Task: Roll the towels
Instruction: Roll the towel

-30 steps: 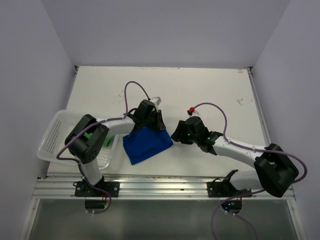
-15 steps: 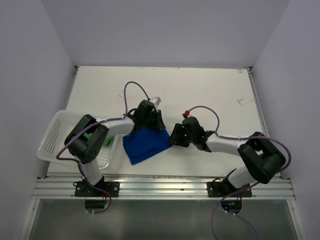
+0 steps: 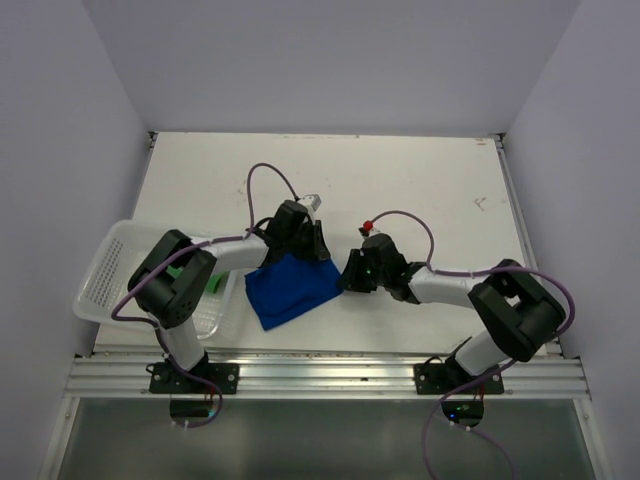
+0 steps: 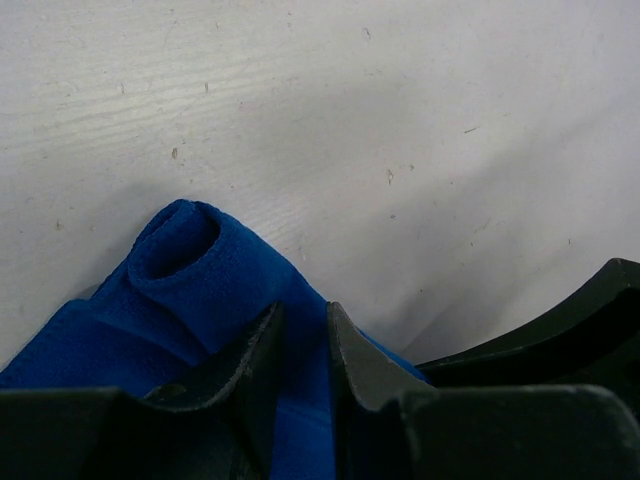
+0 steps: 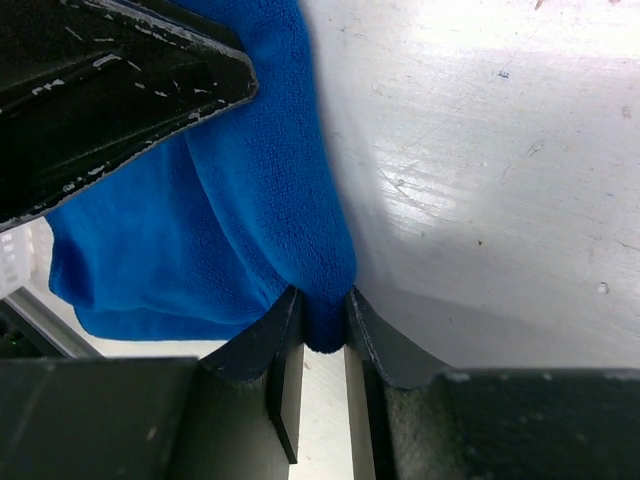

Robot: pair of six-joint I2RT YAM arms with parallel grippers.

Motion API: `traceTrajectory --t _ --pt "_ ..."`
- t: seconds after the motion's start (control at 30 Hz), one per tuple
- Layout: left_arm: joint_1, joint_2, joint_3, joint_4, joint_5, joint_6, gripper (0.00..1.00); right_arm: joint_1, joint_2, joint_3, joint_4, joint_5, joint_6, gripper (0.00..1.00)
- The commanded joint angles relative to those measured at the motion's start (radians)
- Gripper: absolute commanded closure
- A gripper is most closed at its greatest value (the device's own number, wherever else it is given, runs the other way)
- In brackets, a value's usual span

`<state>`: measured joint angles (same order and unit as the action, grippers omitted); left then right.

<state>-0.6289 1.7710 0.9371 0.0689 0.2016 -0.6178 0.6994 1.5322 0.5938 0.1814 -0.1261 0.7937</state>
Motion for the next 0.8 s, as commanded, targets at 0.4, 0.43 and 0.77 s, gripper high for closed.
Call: traceTrajectory --t 0.4,0.43,0.77 --pt "0.009 -0.042 0.135 -0.102 -0.021 -0.003 0.71 0.176 -0.159 -0.058 -0.054 0.428 -0.252 1.00" --pt "0.011 -0.044 0.149 -0.109 -0.021 -0.006 0.71 0.193 -0.162 -0.055 -0.062 0.481 -0.263 1.00" --pt "0.009 -0.110 0.146 -0.116 -0.011 -0.030 0.71 0.415 -0.116 0.043 -0.178 0.790 -0.364 1.00"
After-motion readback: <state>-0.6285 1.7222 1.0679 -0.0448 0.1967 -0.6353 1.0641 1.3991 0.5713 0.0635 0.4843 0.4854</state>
